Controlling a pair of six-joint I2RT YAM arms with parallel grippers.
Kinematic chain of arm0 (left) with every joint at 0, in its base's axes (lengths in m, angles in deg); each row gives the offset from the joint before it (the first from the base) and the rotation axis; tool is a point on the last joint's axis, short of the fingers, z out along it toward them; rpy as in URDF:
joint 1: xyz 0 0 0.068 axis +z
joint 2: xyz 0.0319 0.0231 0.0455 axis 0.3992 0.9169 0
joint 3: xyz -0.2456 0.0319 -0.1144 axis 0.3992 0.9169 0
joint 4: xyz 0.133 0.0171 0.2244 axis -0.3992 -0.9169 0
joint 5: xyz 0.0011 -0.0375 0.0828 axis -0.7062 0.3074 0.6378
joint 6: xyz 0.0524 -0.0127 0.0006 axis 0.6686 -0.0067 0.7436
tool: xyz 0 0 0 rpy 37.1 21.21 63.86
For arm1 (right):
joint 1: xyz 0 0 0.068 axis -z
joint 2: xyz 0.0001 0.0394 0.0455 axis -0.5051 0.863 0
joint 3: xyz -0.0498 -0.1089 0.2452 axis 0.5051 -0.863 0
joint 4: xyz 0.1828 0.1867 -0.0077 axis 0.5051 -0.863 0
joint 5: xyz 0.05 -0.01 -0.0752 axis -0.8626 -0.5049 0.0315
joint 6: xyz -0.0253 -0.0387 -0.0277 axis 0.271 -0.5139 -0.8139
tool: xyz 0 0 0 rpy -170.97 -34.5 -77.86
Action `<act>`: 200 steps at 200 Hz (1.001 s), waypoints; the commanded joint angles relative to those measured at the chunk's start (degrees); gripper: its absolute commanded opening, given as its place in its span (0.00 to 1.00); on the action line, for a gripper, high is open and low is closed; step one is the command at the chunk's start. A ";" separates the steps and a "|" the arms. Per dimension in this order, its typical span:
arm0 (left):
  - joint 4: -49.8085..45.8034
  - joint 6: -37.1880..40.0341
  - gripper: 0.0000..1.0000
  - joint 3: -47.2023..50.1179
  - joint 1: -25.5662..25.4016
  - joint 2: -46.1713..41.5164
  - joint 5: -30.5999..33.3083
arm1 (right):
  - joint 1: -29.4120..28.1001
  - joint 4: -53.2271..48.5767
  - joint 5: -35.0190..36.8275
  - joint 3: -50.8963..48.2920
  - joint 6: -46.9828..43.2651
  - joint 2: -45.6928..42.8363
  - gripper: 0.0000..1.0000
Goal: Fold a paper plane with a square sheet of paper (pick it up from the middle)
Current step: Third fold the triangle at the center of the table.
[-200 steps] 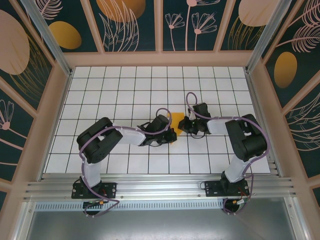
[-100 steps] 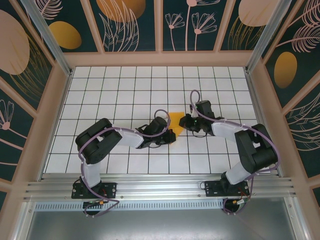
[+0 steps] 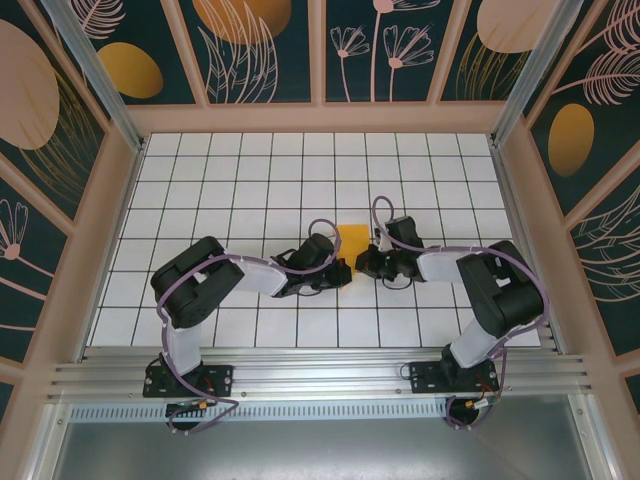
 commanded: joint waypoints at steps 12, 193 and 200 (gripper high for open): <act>-7.78 0.98 0.00 2.34 0.24 1.73 1.25 | 1.00 -1.36 4.80 2.27 -1.48 2.91 0.06; -7.51 2.27 0.00 4.93 0.21 1.69 1.08 | 10.90 -6.20 5.35 9.37 -4.74 7.38 0.08; -7.55 2.43 0.00 4.92 0.23 1.69 1.08 | 11.04 -6.48 5.43 9.71 -4.84 7.32 0.08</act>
